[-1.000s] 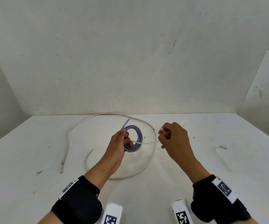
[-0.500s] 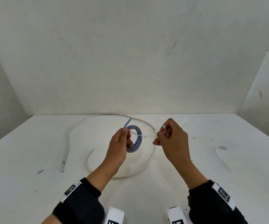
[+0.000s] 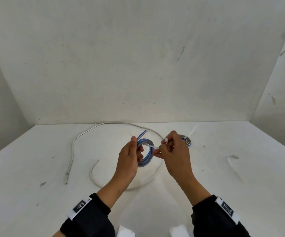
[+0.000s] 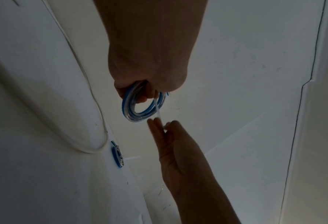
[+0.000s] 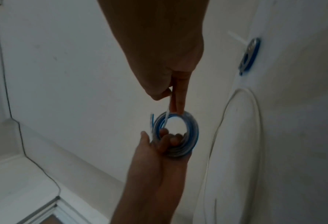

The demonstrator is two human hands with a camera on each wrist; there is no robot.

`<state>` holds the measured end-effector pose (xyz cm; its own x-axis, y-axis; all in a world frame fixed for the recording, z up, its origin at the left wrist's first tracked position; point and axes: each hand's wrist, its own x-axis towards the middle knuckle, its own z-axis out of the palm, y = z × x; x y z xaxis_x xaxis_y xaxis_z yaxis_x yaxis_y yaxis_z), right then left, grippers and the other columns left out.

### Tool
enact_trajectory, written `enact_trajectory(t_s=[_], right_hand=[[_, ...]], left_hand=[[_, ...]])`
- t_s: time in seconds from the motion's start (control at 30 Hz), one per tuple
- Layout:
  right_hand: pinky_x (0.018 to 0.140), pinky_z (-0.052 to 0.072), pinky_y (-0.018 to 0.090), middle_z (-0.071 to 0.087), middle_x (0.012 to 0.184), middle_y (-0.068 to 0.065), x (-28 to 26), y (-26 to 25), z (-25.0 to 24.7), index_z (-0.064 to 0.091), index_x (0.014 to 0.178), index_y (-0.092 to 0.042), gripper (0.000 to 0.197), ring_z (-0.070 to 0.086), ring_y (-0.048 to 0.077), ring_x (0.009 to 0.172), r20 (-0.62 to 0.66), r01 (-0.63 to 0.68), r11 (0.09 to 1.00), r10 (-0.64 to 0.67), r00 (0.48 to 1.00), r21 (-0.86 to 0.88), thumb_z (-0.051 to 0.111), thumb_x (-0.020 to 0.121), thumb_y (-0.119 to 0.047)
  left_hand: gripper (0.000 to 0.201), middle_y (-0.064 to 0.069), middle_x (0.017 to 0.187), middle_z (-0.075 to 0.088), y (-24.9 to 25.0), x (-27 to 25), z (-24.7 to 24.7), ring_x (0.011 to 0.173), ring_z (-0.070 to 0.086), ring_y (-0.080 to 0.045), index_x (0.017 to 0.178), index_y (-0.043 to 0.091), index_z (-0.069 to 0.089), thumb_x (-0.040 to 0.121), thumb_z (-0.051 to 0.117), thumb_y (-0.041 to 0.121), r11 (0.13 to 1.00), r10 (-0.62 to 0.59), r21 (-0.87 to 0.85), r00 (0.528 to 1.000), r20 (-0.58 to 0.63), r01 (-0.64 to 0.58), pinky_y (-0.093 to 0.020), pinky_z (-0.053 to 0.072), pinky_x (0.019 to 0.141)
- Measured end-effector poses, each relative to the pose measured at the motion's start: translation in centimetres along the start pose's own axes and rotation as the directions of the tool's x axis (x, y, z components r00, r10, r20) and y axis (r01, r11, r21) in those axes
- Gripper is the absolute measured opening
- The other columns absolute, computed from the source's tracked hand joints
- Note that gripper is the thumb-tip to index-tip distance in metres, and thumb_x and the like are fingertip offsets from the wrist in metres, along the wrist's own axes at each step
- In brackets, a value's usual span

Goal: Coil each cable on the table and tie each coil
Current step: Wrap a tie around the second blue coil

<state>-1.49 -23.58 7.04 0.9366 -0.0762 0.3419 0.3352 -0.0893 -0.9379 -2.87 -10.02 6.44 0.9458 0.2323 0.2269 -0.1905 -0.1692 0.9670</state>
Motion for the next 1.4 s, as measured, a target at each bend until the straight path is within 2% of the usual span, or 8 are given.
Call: enact_trajectory(t_s=[0.13, 0.27, 0.37, 0.5, 0.63, 0.8, 1.17, 1.4], right_hand=[[0.075, 0.06, 0.043, 0.056, 0.07, 0.007, -1.0, -0.3, 1.3, 0.046, 0.081, -0.012, 0.018, 0.073, 0.018, 0.068, 0.076, 0.073, 0.997, -0.075, 0.994, 0.04, 0.049, 0.094, -0.001], [0.066, 0.061, 0.031, 0.059, 0.076, 0.002, -1.3, -1.3, 1.4, 0.051, 0.083, -0.019, 0.016, 0.069, 0.013, 0.065, 0.209, 0.151, 0.988, -0.146, 0.967, -0.01, 0.056, 0.095, -0.009], [0.056, 0.056, 0.021, 0.056, 0.092, 0.002, -1.1, -2.0, 1.3, 0.055, 0.086, -0.025, 0.014, 0.063, 0.014, 0.061, 0.198, 0.209, 0.978, -0.199, 0.96, -0.028, 0.059, 0.094, -0.014], [0.052, 0.049, 0.019, 0.061, 0.074, -0.011, -0.6, -2.1, 1.2, 0.058, 0.1, -0.023, 0.012, 0.057, 0.011, 0.054, 0.091, 0.176, 0.984, -0.176, 0.98, 0.004, 0.06, 0.093, -0.014], [0.054, 0.047, 0.018, 0.061, 0.071, -0.007, -0.1, -1.7, 1.2, 0.061, 0.091, -0.027, 0.013, 0.054, 0.005, 0.056, 0.07, 0.202, 0.979, -0.198, 0.978, -0.042, 0.06, 0.093, -0.015], [0.055, 0.045, 0.014, 0.062, 0.074, -0.002, 0.1, -1.0, 1.0, 0.063, 0.089, -0.022, 0.011, 0.052, 0.002, 0.056, 0.088, 0.17, 0.983, -0.164, 0.983, -0.066, 0.059, 0.093, -0.012], [0.052, 0.045, 0.012, 0.062, 0.074, -0.004, 0.1, -0.8, 0.9, 0.065, 0.093, -0.017, 0.008, 0.052, 0.003, 0.054, 0.089, 0.155, 0.987, -0.151, 0.985, -0.046, 0.06, 0.092, -0.011], [0.049, 0.044, 0.012, 0.06, 0.074, -0.002, 0.1, -0.9, 0.6, 0.064, 0.09, -0.022, 0.013, 0.053, 0.0, 0.055, 0.185, 0.122, 0.99, -0.107, 0.977, -0.071, 0.061, 0.091, -0.009]], left_hand=[[0.039, 0.002, 0.053, 0.043, 0.0, 0.2, 0.3, 0.05, 0.046, -0.01, 0.091, 0.014, 0.061, 0.102, 0.029, 0.033, 1.0, -0.023, -0.015, 0.997, -0.068, 0.022, -0.02, 0.041, 0.051], [0.032, 0.005, 0.055, 0.052, -0.1, 0.5, -0.2, 0.051, 0.05, -0.016, 0.088, 0.021, 0.066, 0.098, 0.036, 0.021, 0.995, 0.044, 0.097, 0.991, -0.129, -0.032, -0.023, 0.042, 0.051], [0.033, 0.015, 0.06, 0.059, -0.2, 0.3, -0.3, 0.053, 0.055, -0.003, 0.084, 0.025, 0.068, 0.097, 0.039, 0.017, 0.964, 0.139, 0.239, 0.986, -0.097, -0.112, -0.019, 0.041, 0.059], [0.026, 0.016, 0.073, 0.065, -0.2, -0.2, 0.1, 0.06, 0.055, 0.008, 0.095, 0.027, 0.066, 0.099, 0.04, 0.023, 0.897, 0.213, 0.396, 0.977, 0.002, -0.197, -0.007, 0.035, 0.055], [0.023, 0.014, 0.081, 0.07, -0.3, -0.4, 0.3, 0.066, 0.06, 0.003, 0.093, 0.031, 0.063, 0.098, 0.041, 0.026, 0.87, 0.197, 0.451, 0.979, 0.051, -0.198, -0.009, 0.033, 0.055], [0.025, 0.018, 0.074, 0.067, -0.4, -0.6, 0.1, 0.077, 0.065, -0.001, 0.08, 0.037, 0.058, 0.097, 0.041, 0.031, 0.836, 0.2, 0.505, 0.976, 0.081, -0.213, -0.026, 0.049, 0.069], [0.028, 0.014, 0.076, 0.07, -0.1, -0.4, -0.2, 0.077, 0.066, -0.004, 0.08, 0.03, 0.063, 0.097, 0.041, 0.029, 0.837, 0.186, 0.51, 0.98, 0.071, -0.196, -0.032, 0.052, 0.074], [0.026, 0.011, 0.08, 0.071, -0.1, -0.8, -0.5, 0.078, 0.065, -0.01, 0.08, 0.033, 0.06, 0.097, 0.041, 0.029, 0.795, 0.17, 0.575, 0.981, 0.098, -0.195, -0.034, 0.051, 0.072]])
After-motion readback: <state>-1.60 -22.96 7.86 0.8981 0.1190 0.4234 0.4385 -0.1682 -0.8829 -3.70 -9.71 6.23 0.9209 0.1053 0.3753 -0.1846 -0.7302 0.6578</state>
